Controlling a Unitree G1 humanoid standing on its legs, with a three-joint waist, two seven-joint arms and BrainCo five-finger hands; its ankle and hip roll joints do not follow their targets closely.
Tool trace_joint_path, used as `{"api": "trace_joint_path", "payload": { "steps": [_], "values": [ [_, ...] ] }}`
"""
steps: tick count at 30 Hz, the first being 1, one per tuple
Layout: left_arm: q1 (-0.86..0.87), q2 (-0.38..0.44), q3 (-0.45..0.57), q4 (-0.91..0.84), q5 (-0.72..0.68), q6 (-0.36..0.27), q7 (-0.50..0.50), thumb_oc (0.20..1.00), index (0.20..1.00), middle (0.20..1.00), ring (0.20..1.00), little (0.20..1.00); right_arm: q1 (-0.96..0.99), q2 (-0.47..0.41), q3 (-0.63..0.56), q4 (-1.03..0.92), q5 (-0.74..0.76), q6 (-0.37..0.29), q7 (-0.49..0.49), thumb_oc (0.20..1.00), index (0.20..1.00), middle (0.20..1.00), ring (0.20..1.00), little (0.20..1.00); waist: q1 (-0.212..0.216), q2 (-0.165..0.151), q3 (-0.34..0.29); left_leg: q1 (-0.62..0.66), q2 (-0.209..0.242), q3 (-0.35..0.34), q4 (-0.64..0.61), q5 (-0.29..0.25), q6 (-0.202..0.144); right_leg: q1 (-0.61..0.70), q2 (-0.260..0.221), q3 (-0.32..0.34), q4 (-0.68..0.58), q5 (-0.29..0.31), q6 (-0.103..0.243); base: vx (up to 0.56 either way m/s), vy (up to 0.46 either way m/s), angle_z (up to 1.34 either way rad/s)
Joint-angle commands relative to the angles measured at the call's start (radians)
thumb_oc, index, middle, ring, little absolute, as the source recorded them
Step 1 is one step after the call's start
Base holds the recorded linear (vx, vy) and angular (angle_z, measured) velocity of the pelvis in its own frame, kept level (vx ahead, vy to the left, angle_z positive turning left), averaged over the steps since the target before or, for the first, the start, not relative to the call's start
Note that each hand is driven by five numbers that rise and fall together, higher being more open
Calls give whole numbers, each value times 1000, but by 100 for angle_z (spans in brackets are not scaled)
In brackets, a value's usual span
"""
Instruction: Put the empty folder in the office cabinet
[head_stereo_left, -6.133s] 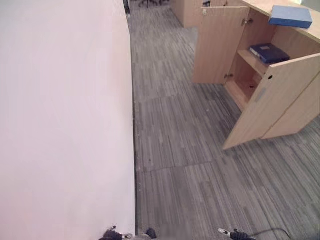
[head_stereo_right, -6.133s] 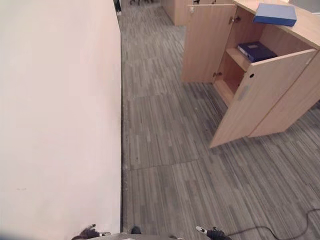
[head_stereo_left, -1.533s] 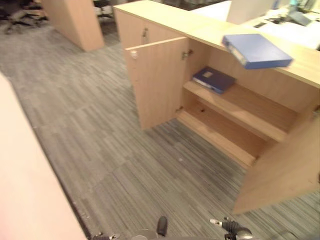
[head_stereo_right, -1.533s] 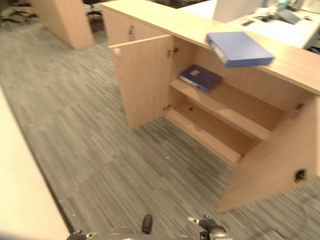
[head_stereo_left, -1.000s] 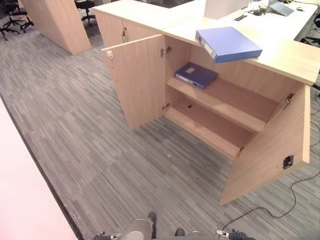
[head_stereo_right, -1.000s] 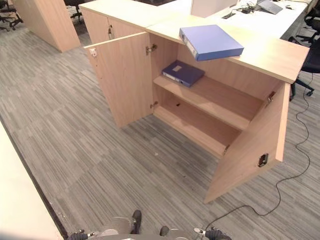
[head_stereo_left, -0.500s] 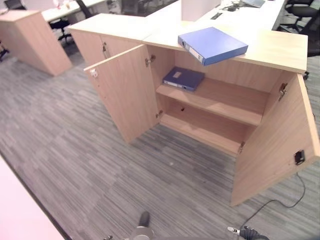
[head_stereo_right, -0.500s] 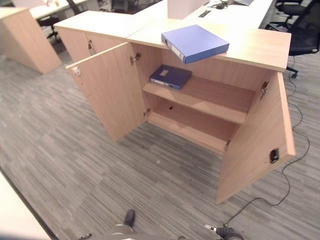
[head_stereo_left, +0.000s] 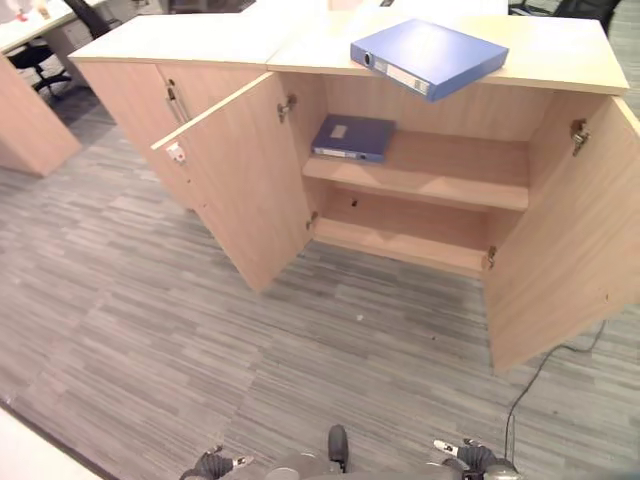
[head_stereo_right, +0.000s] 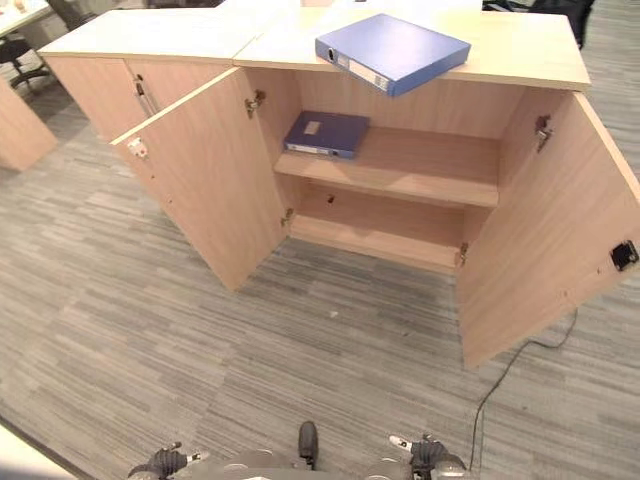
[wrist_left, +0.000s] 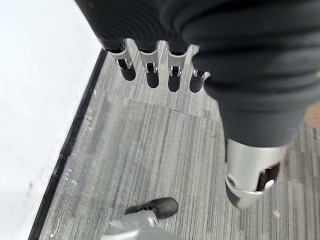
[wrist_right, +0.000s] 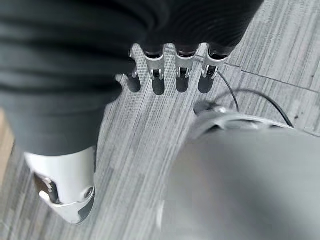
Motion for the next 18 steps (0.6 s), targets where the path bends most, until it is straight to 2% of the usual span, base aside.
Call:
{"api": "trace_joint_path", "payload": {
  "steps": [1,2,3,5,9,11,13,16,18],
  "values": [
    [-10,22,41,41,37,3,-7,1000,1000,1000,1000,1000,-23,-28,46,-10,8,-17,-13,1000,1000,1000,1000,1000,10,-16,-9,-37,35,-65,71,-78,-35,23,153,-17,-97,-7,-45,1,28,-60],
    [-10,22,41,41,37,3,-7,1000,1000,1000,1000,1000,-23,-28,46,-10,8,-17,-13,1000,1000,1000,1000,1000,9,-16,-11,-40,35,-66,71,-76,-35,21,153,-18,-99,-5,-45,19,24,-50],
    [-11,19,40,45,38,5,-11,1000,1000,1000,1000,1000,-27,-27,57,-6,11,-21,-14,1000,1000,1000,1000,1000,7,-27,-7,-23,25,-46,58,-73,-32,28,208,-7,-124,-10,-52,26,-7,-29],
    [-14,11,36,41,36,4,-15,1000,1000,1000,1000,1000,-31,-26,63,-8,11,-26,-19,1000,1000,1000,1000,1000,9,-34,8,-5,24,-29,58,-77,-33,41,225,-29,-140,-17,-61,29,-48,-37],
    [-16,-2,27,30,42,1,-19,1000,1000,1000,1000,1000,-12,-20,70,-2,9,-25,-17,1000,1000,1000,1000,1000,-3,-52,2,20,39,-14,72,-98,-42,75,252,-18,-188,-8,-69,77,-123,-26],
    [-20,-3,19,22,41,1,-21,1000,1000,1000,1000,1000,-6,-18,64,-3,14,-24,-15,1000,1000,1000,1000,1000,-14,-67,16,4,57,-7,158,-128,-50,83,256,-9,-187,-9,-73,36,-166,-14],
    [-26,-4,12,7,31,-1,-22,1000,1000,1000,1000,1000,-2,-22,66,-2,15,-22,-12,1000,1000,1000,1000,1000,-16,-84,44,-63,85,11,314,-158,-60,89,250,-4,-176,-13,-85,-39,-169,-8],
    [-25,-13,20,-7,2,-5,-18,1000,1000,1000,1000,1000,2,-32,67,4,16,-19,-12,1000,1000,1000,1000,1000,-10,-91,63,-156,92,-17,483,-128,-65,100,255,7,-163,-29,-112,1,-96,-14],
    [-18,-19,36,-9,-31,-9,-18,1000,1000,1000,1000,1000,12,-35,62,10,17,-16,-10,1000,1000,1000,1000,1000,-2,-96,62,-190,92,-39,488,-112,-60,112,253,15,-160,-40,-115,89,-42,-27]
  ]
}}
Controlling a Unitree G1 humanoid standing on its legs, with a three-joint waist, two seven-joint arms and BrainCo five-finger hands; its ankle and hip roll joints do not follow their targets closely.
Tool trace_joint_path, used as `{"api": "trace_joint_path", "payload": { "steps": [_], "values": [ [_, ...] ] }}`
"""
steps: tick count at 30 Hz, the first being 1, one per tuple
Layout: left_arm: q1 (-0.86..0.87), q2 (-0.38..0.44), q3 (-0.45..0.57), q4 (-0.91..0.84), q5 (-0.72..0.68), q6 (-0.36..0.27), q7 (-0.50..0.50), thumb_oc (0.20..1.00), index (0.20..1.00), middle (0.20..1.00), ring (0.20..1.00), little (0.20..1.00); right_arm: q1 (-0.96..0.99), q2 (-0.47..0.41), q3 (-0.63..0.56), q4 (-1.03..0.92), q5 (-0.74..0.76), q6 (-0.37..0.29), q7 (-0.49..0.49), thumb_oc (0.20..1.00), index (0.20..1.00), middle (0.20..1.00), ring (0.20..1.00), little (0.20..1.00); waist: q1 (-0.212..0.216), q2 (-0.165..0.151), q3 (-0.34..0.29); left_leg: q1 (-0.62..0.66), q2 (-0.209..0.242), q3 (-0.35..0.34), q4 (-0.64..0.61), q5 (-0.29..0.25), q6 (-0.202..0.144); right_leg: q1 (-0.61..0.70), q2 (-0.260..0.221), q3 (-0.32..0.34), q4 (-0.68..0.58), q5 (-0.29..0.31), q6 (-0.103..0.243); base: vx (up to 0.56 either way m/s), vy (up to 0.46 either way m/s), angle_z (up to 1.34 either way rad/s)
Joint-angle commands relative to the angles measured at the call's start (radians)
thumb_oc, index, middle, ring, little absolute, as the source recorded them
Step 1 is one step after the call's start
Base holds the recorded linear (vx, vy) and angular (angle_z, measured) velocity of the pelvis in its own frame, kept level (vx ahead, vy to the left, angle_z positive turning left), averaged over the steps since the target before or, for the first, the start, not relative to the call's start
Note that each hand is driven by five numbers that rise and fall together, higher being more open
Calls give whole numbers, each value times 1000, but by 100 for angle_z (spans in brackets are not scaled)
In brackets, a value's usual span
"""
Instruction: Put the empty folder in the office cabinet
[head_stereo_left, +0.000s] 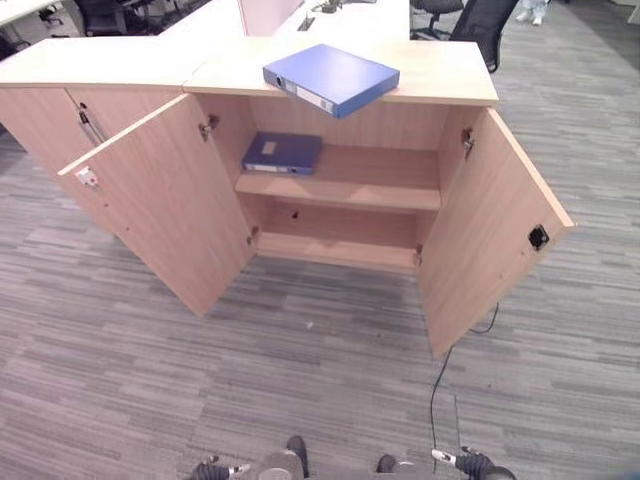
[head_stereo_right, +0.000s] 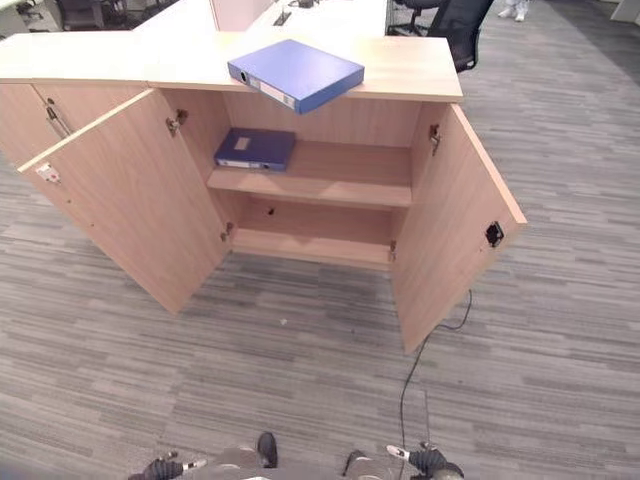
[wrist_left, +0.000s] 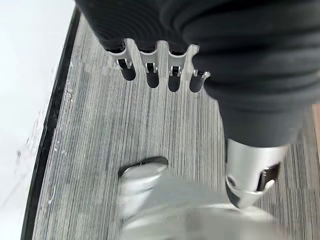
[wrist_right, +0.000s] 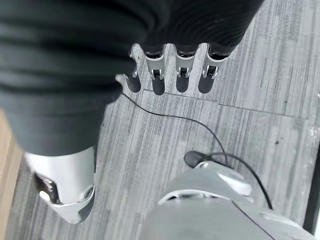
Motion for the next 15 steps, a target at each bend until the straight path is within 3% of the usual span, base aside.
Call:
{"api": "trace_joint_path", "payload": {
  "steps": [1,3,4,8,13,15],
  "values": [
    [4,-6,10,-10,-39,-22,12,1000,1000,1000,1000,1000,-8,-35,17,28,14,-5,-6,1000,1000,1000,1000,1000,7,-7,21,-28,-67,-8,-26,-173,111,103,55,-49,-156,56,29,136,-19,-24],
    [9,-8,21,-4,-57,-20,10,1000,1000,1000,1000,1000,0,-35,18,42,6,-3,-5,1000,1000,1000,1000,1000,24,-13,14,-29,-62,-54,-108,-139,100,118,57,-36,-164,48,32,178,-4,-6],
    [10,-8,24,2,-62,-20,10,1000,1000,1000,1000,1000,3,-34,18,47,3,-4,-4,1000,1000,1000,1000,1000,34,-10,8,-26,-56,-100,-197,-86,84,126,66,-29,-172,42,33,183,21,0],
    [13,-13,31,23,-78,-21,16,1000,1000,1000,1000,1000,8,-40,14,49,0,-6,-5,1000,1000,1000,1000,1000,47,9,5,-35,10,-229,-429,21,42,160,73,13,-178,11,42,196,74,-14],
    [32,-25,47,44,-81,-22,19,1000,1000,1000,1000,1000,18,-34,-30,68,47,0,1,1000,1000,1000,1000,1000,43,42,-29,-20,74,-141,-489,45,9,230,49,31,-216,-6,71,245,192,-30],
    [39,-31,53,49,-91,-22,18,1000,1000,1000,1000,1000,20,-24,-73,80,101,-2,6,1000,1000,1000,1000,1000,37,56,-53,4,80,-126,-486,68,-7,247,27,35,-233,2,86,262,308,-46]
  ]
}}
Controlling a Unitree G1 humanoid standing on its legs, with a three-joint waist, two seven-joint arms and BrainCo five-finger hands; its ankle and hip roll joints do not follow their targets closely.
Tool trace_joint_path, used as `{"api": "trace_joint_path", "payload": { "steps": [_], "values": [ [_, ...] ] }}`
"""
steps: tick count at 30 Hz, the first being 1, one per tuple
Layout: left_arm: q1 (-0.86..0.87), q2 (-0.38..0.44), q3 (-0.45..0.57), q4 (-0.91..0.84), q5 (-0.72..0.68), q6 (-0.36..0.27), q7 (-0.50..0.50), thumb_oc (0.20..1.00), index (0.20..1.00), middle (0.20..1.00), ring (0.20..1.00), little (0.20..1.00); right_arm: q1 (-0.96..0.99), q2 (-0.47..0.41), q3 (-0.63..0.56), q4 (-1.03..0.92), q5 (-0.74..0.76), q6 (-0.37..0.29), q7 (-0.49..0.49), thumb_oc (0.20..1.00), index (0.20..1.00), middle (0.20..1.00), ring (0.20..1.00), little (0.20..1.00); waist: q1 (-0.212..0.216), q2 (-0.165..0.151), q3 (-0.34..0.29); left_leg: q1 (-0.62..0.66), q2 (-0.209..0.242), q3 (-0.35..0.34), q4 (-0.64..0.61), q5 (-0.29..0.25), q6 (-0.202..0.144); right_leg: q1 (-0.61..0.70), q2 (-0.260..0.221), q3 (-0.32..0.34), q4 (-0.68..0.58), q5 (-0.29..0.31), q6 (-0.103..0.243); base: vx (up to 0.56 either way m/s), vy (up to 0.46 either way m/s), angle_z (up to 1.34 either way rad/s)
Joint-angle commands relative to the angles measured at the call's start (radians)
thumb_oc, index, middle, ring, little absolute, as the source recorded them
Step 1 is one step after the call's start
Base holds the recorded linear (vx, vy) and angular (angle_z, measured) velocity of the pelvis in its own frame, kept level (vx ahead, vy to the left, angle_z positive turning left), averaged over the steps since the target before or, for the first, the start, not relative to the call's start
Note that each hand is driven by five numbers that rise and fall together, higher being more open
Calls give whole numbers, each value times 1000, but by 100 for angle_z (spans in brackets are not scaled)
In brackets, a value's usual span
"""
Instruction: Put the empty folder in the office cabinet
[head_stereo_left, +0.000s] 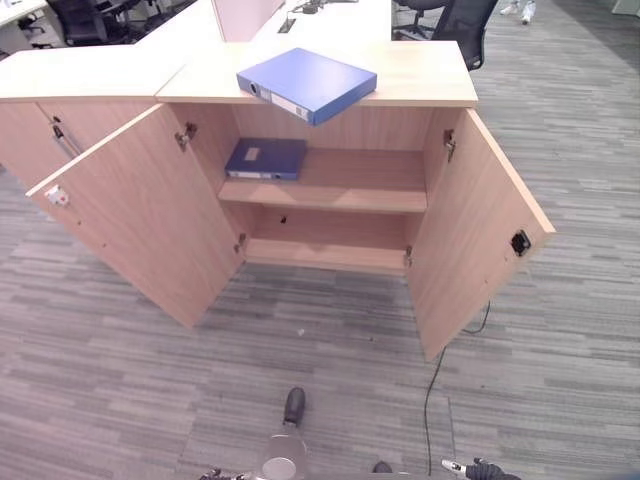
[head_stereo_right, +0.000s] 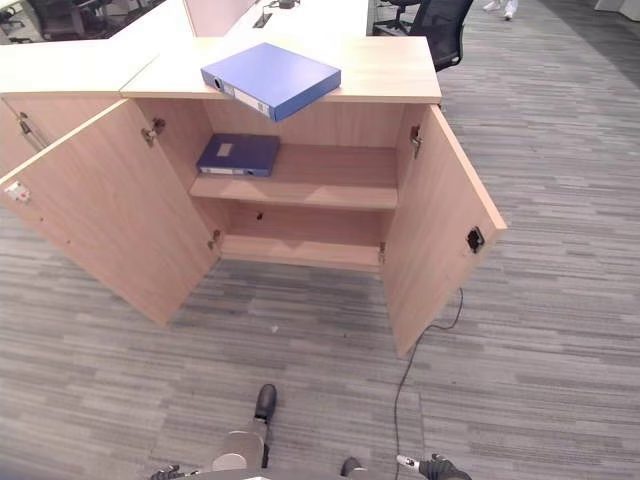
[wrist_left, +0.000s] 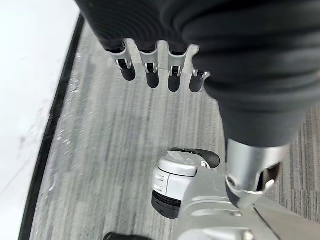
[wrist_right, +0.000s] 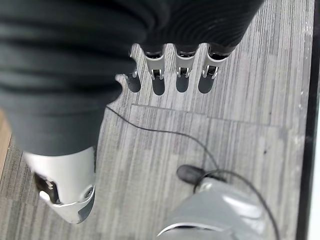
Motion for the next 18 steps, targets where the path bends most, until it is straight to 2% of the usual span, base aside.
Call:
{"api": "trace_joint_path", "payload": {
  "steps": [1,4,5,8,9,10,12,14,15,17,18],
  "values": [
    [-7,8,34,11,-44,-24,15,1000,1000,1000,1000,1000,-13,6,-26,12,106,-11,8,1000,1000,1000,1000,1000,-4,-24,-36,-53,9,-13,0,76,-20,44,-52,-52,-17,-19,77,217,320,-51],
    [-18,12,20,19,-35,-24,12,1000,1000,1000,1000,1000,-26,19,-35,10,111,-9,5,1000,1000,1000,1000,1000,-10,-35,-44,-73,-17,7,83,37,-11,36,-113,-55,-22,7,109,173,362,-30],
    [-31,21,11,19,-27,-24,9,1000,1000,1000,1000,1000,-28,25,-39,8,116,-4,11,1000,1000,1000,1000,1000,-17,-45,-49,-99,-41,26,153,-9,7,21,-156,-53,-9,26,127,129,311,-6],
    [-41,26,2,17,-19,-24,8,1000,1000,1000,1000,1000,-28,26,-41,4,115,-3,14,1000,1000,1000,1000,1000,-21,-50,-54,-117,-56,37,193,-39,17,13,-184,-57,3,42,139,123,281,12],
    [-54,33,-10,8,-8,-22,6,1000,1000,1000,1000,1000,-32,29,-40,-6,112,1,15,1000,1000,1000,1000,1000,-26,-51,-58,-121,-83,54,235,-83,43,-5,-234,-58,47,74,146,162,380,7],
    [-57,37,-14,5,1,-20,5,1000,1000,1000,1000,1000,-34,29,-41,-11,112,2,15,1000,1000,1000,1000,1000,-29,-51,-62,-117,-99,62,244,-102,56,-18,-259,-58,78,104,149,211,503,-2],
    [-65,45,-19,2,15,-18,2,1000,1000,1000,1000,1000,-38,32,-45,-20,116,3,19,1000,1000,1000,1000,1000,-32,-51,-60,-98,-138,76,255,-138,89,-49,-308,-57,155,187,147,147,387,-9],
    [-61,50,-15,-3,16,-15,1,1000,1000,1000,1000,1000,-42,31,-40,-27,111,6,18,1000,1000,1000,1000,1000,-27,-45,-57,-78,-163,93,260,-161,118,-74,-354,-93,222,258,128,111,313,-2],
    [-60,50,-15,-4,16,-15,1,1000,1000,1000,1000,1000,-42,31,-40,-27,111,6,18,1000,1000,1000,1000,1000,-27,-45,-57,-78,-164,94,260,-162,118,-74,-355,-92,222,258,129,127,208,1],
    [-48,57,17,-9,-27,-7,-4,1000,1000,1000,1000,1000,-46,39,-38,-39,130,3,20,1000,1000,1000,1000,1000,-3,-37,-46,-23,-171,112,260,-216,131,-69,-396,-206,301,255,113,226,302,-13],
    [-45,58,26,-10,-47,-9,-1,1000,1000,1000,1000,1000,-47,45,-39,-45,139,1,20,1000,1000,1000,1000,1000,-7,-38,-45,-2,-178,109,248,-219,134,-92,-377,-200,326,248,108,217,275,-36]
  ]
}}
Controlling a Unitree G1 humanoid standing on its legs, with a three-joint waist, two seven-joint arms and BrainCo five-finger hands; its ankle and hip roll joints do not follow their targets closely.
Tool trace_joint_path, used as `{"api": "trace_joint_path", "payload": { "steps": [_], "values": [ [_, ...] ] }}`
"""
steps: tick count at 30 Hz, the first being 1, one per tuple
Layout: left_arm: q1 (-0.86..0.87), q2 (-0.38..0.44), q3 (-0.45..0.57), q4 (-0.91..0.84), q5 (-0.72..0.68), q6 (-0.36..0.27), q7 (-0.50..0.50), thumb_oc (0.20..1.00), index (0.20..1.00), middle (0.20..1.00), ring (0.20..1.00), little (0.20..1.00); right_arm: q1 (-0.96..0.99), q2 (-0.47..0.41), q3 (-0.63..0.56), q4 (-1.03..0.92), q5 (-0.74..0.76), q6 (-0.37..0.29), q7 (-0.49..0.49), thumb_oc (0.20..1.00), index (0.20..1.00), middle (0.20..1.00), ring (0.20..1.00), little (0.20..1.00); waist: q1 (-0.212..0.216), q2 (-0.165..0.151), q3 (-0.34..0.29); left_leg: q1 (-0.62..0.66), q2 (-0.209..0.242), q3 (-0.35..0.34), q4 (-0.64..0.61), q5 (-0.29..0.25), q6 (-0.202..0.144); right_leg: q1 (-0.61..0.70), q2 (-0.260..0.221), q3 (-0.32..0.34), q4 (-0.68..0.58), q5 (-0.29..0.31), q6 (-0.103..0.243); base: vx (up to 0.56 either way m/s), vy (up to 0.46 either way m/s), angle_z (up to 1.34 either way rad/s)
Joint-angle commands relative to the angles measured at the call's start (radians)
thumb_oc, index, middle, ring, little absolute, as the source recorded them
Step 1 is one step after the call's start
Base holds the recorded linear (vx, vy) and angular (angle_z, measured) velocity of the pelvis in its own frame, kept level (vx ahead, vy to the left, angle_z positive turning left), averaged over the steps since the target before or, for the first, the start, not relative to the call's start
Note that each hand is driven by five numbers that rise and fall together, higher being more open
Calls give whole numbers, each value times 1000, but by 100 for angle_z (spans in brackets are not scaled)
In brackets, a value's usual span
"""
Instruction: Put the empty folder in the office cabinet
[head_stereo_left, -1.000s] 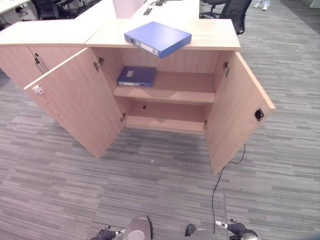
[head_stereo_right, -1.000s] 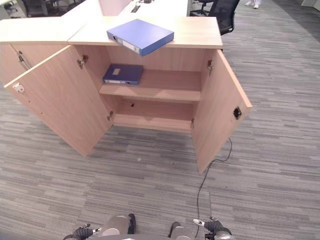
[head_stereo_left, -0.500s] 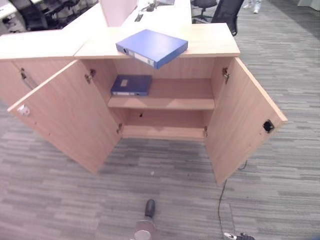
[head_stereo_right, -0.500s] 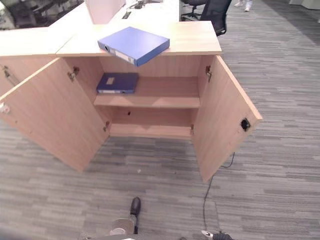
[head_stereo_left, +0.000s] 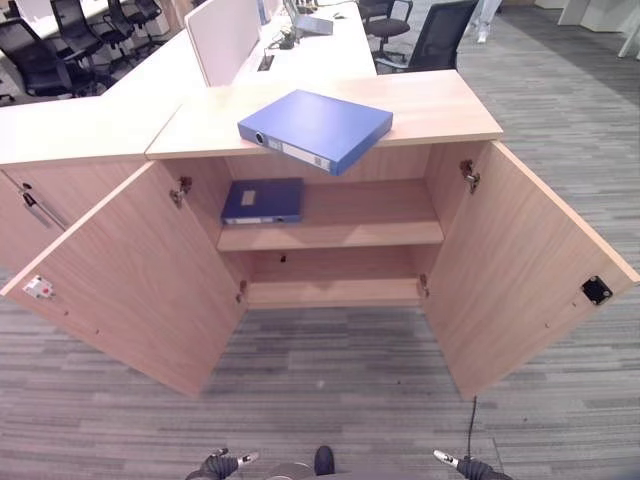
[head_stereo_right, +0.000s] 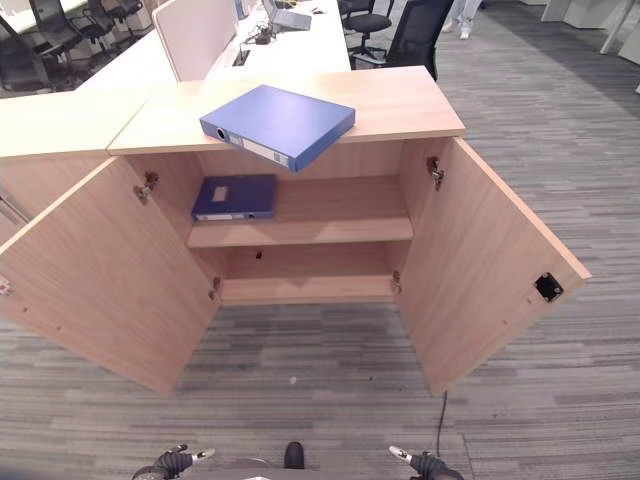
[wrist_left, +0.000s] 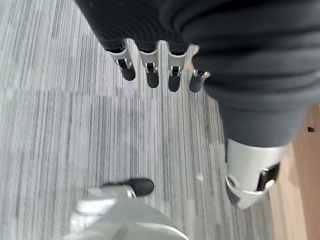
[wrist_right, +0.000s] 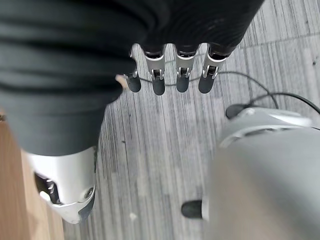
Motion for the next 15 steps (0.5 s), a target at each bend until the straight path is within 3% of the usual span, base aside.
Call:
{"api": "trace_joint_path", "payload": {
  "steps": [1,4,5,7,9,10,11,15],
  "values": [
    [6,30,39,-7,-44,0,7,1000,1000,1000,1000,1000,-24,-12,-5,-37,68,-12,2,1000,1000,1000,1000,1000,10,13,34,-75,74,-35,139,-122,-46,-6,7,-42,-111,170,-32,139,139,-32],
    [2,25,37,-19,-60,-5,4,1000,1000,1000,1000,1000,-44,-3,8,-49,88,-17,2,1000,1000,1000,1000,1000,-1,25,53,-29,74,-39,110,-122,-44,-79,93,-54,-138,81,-42,86,69,-3],
    [-1,22,28,-20,-62,-6,2,1000,1000,1000,1000,1000,-51,-4,15,-54,94,-20,4,1000,1000,1000,1000,1000,-16,27,63,-19,69,-41,94,-100,-38,-115,131,-44,-161,81,-53,55,12,-5],
    [-6,16,9,-26,-55,-10,-4,1000,1000,1000,1000,1000,-54,-3,28,-57,111,-28,9,1000,1000,1000,1000,1000,-48,15,80,28,50,-69,64,-95,-36,-156,238,54,-211,75,-50,133,-25,16],
    [-29,5,-24,-47,-49,-19,-11,1000,1000,1000,1000,1000,-59,-2,43,-45,136,-32,7,1000,1000,1000,1000,1000,-80,-5,92,69,5,-115,17,-79,-27,-202,373,219,-299,111,-43,208,-48,51],
    [-29,5,-24,-47,-49,-19,-11,1000,1000,1000,1000,1000,-59,-2,43,-45,136,-33,7,1000,1000,1000,1000,1000,-79,-4,94,72,5,-115,16,-80,-28,-198,374,219,-300,111,-43,213,-93,51],
    [-39,1,-36,-50,-48,-23,-18,1000,1000,1000,1000,1000,-54,-1,48,-32,135,-28,14,1000,1000,1000,1000,1000,-91,-8,90,89,-10,-155,-18,-68,-24,-216,422,292,-315,129,-43,107,-64,51],
    [-47,-12,-47,-49,-31,-26,-23,1000,1000,1000,1000,1000,-42,-5,56,-5,114,-27,17,1000,1000,1000,1000,1000,-92,-13,66,114,-6,-173,-56,-59,-26,-156,422,304,-370,128,-60,173,-147,50]
  ]
}}
